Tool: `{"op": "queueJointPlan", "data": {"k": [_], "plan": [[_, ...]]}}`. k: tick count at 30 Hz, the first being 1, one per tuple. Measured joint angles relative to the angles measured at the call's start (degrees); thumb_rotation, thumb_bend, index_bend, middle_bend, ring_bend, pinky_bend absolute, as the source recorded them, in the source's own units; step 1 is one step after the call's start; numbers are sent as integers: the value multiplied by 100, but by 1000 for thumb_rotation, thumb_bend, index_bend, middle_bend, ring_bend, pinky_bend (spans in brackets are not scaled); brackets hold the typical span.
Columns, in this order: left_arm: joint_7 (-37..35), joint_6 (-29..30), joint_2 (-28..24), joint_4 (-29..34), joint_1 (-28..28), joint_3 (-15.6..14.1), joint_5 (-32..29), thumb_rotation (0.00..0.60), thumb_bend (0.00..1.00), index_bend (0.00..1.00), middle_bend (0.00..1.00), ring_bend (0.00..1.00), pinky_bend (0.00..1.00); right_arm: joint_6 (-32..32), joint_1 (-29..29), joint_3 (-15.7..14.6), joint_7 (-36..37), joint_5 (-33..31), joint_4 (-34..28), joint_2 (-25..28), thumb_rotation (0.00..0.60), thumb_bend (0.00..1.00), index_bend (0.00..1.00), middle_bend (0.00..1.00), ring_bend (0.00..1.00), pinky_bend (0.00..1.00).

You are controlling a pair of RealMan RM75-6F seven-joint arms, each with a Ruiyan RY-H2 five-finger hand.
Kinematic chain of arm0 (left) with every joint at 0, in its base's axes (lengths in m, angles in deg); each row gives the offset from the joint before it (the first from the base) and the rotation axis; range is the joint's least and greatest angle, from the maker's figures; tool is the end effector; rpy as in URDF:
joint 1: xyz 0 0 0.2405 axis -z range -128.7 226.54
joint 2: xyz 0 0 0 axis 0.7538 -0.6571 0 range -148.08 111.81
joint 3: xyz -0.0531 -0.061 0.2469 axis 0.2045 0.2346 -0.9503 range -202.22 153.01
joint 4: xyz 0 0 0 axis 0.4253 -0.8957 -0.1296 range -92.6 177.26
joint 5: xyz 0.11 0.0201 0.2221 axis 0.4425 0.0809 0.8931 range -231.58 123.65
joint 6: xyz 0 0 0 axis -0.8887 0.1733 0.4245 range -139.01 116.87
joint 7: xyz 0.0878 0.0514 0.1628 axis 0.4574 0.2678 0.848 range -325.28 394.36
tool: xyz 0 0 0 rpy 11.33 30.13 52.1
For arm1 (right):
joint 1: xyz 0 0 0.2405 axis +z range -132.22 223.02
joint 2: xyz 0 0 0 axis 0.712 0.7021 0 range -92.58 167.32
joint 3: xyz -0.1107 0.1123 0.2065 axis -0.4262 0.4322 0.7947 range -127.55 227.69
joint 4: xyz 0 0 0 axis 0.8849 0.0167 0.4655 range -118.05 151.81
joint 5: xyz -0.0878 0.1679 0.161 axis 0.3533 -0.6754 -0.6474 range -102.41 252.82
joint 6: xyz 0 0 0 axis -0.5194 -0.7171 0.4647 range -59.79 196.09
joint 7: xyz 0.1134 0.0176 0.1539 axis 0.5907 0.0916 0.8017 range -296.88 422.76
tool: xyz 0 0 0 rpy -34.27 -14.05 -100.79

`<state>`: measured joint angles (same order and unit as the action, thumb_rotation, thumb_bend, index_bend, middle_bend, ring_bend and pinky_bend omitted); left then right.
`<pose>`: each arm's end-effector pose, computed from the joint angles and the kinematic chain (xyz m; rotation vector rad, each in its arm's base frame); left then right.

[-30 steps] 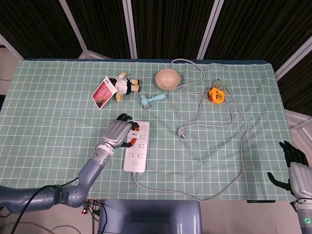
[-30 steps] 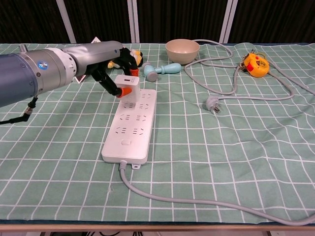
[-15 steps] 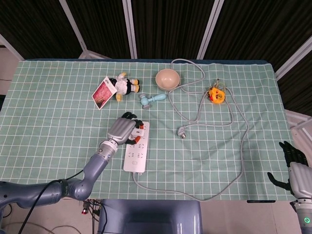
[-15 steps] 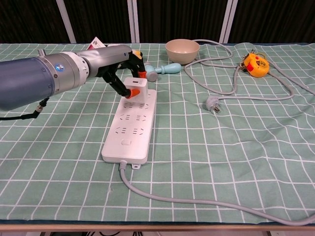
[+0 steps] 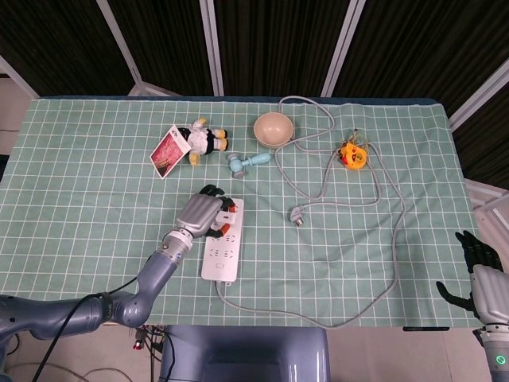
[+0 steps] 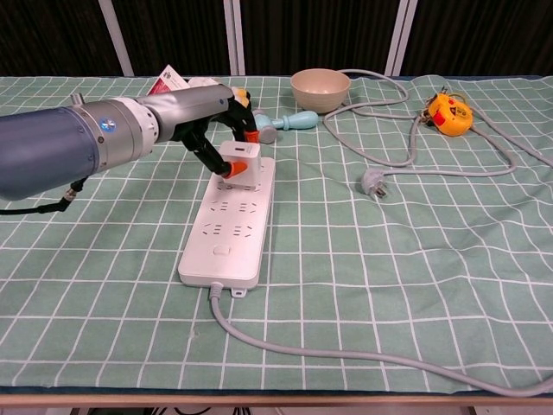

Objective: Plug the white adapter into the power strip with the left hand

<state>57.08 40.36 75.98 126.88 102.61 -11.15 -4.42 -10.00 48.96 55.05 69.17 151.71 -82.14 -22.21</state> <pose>-0.0612 0.4113 -0.1078 -1.9143 -1.0899 -0.9749 -0.3479 -0.2292 0.1345 1.2176 -1.1580 0.8807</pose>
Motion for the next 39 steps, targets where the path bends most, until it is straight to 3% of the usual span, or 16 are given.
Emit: {"op": "queueJointPlan", "data": {"k": [39], "plan": [[-617, -33, 196, -520, -264, -177, 266, 600, 480, 657, 649, 171, 117, -30, -7, 16, 15, 5, 13, -21, 600, 348, 0, 0, 0, 0]]}}
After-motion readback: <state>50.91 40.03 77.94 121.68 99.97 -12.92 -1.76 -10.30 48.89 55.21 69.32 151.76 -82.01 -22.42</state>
